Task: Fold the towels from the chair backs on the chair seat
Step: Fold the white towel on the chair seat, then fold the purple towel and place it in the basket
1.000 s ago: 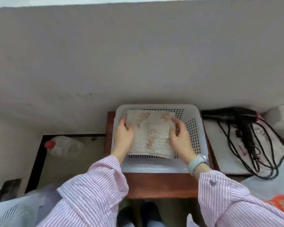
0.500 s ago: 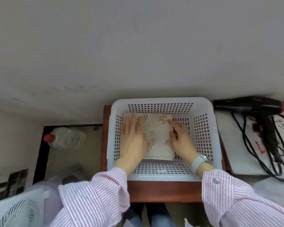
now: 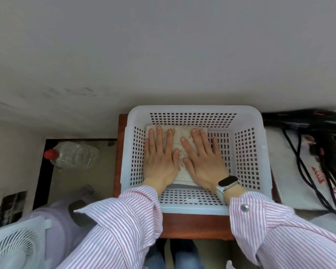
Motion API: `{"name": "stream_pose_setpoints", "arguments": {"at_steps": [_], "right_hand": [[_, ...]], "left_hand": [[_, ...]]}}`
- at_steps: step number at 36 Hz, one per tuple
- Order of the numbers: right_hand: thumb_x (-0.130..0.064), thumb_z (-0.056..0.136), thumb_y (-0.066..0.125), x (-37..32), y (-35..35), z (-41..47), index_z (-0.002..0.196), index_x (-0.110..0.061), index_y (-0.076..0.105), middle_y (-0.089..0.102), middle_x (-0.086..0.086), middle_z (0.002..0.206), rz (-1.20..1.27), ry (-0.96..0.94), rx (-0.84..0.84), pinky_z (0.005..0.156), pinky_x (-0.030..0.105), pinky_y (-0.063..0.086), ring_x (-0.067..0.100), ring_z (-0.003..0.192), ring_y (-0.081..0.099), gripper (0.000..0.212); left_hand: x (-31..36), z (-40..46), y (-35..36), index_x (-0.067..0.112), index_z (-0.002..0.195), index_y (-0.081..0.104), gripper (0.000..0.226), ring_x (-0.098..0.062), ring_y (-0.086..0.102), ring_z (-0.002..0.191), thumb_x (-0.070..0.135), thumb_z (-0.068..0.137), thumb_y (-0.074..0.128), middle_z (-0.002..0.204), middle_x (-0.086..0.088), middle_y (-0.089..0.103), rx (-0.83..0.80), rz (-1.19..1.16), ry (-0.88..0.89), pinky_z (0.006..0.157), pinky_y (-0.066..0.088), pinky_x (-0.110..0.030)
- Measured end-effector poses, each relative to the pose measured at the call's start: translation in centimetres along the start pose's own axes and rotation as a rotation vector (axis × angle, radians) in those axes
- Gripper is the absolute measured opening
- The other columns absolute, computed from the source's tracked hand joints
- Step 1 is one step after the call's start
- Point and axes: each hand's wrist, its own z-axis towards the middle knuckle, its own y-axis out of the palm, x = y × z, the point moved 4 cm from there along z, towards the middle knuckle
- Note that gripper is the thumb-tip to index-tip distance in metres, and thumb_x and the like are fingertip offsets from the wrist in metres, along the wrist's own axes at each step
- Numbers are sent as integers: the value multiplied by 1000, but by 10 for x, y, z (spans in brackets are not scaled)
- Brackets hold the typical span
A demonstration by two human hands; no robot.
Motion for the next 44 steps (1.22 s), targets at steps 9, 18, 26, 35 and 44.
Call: {"name": "stream_pose_setpoints", "arguments": {"at_steps": [9, 18, 26, 35, 44], "right_hand": [[-51, 76, -6, -7, -28, -6, 147, -25, 2, -13, 7, 154, 85, -10, -117, 110, 43, -10, 24, 138, -23, 76], [-10, 91, 38, -63, -118, -31, 125, -10, 52, 58, 10, 122, 357, 25, 134, 99, 34, 39, 24, 116, 50, 37], [-23, 96, 37, -214, -142, -98, 124, -15, 53, 61, 1, 121, 470, -277, 115, 95, 28, 38, 17, 115, 52, 33], [-23, 93, 39, -397, -73, -286, 118, -16, 57, 62, 1, 116, 400, -719, -64, 94, 31, 41, 20, 110, 54, 32], [-38, 83, 27, -525, 24, -537, 102, -8, 57, 61, 8, 98, 225, -1122, -405, 82, 30, 38, 26, 96, 57, 46]], "left_hand": [[7, -7, -24, 23, 141, -22, 62, -26, -25, 138, 40, 98, 19, 150, -7, -27, -150, -4, 19, 112, -12, -41], [-8, -70, -123, 4, 124, 52, 39, -29, 51, 117, 14, 87, 47, 129, -14, 53, 210, -154, 82, 90, 46, -37], [-108, -238, -169, 18, 135, 41, 42, -15, 37, 129, 28, 95, 39, 140, 2, 43, 380, -242, -301, 105, 28, -29], [-176, -557, -109, 13, 131, 46, 40, -22, 42, 123, 25, 93, 45, 134, -5, 48, 574, -415, -833, 100, 33, -32], [-133, -881, -9, 8, 117, 59, 42, -31, 54, 110, 31, 85, 42, 116, -12, 60, 760, -523, -1323, 97, 40, -36]]}}
